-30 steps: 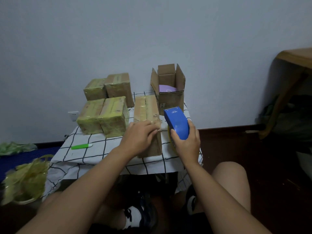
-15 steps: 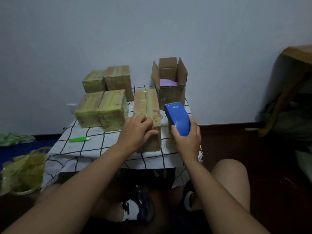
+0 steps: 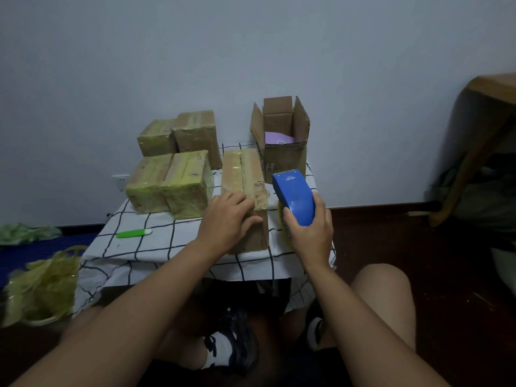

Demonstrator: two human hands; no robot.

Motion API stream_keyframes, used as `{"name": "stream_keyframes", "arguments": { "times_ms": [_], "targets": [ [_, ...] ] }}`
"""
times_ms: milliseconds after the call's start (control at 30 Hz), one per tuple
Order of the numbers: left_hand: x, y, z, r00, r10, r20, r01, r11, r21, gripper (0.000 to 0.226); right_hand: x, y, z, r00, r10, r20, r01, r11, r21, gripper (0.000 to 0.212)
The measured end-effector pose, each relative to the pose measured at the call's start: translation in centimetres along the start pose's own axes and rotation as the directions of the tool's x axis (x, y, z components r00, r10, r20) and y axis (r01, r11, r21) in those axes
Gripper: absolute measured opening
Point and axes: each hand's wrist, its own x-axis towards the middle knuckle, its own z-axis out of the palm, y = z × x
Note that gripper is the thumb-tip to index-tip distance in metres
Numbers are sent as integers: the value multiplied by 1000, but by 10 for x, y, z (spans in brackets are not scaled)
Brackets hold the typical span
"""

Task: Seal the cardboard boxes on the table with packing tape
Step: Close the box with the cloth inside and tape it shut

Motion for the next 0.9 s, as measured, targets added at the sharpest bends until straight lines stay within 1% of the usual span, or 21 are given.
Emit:
{"name": "stream_keyframes", "arguments": {
  "times_ms": [100,167,333,467,567,600,700,800,867,900],
  "targets": [
    [-4,-9,-2,995,-95,8,95,988,-124,43,-1,0,-1,1000,-12,-2,12,1000,5,71],
    [-4,-10,-2,993,-115,5,115,982,-152,46,-1,0,-1,1000,-8,-1,8,1000,4,71],
    [-3,-1,0,993,-112,-42,109,991,-81,37,-1,-1,-1,1000,-5,-3,5,1000,8,69],
    [-15,-9,-1,994,-107,-28,103,988,-115,32,-2,-2,-1,1000,-13,3,13,1000,0,69],
    [-11,-5,-1,994,-112,-12,111,990,-92,20,-1,-1,-1,1000,-3,-1,3,1000,-3,69],
    [-10,-3,-1,993,-117,-3,116,990,-81,19,-1,-2,-1,1000,-1,0,2,1000,-3,69],
    [-11,-1,-4,991,-127,30,130,988,-86,24,-2,-2,-2,1000,-10,0,10,1000,3,70],
    [-15,-2,-6,982,-174,73,180,979,-98,33,-2,-2,-1,1000,-2,0,2,1000,-1,70],
    [-15,-2,-7,986,-141,84,150,983,-103,37,-2,-3,-2,1000,0,2,0,1000,3,70],
    [-15,-3,-9,986,-147,84,158,977,-147,38,-2,-3,-2,1000,-3,3,3,1000,3,70]
  ]
}}
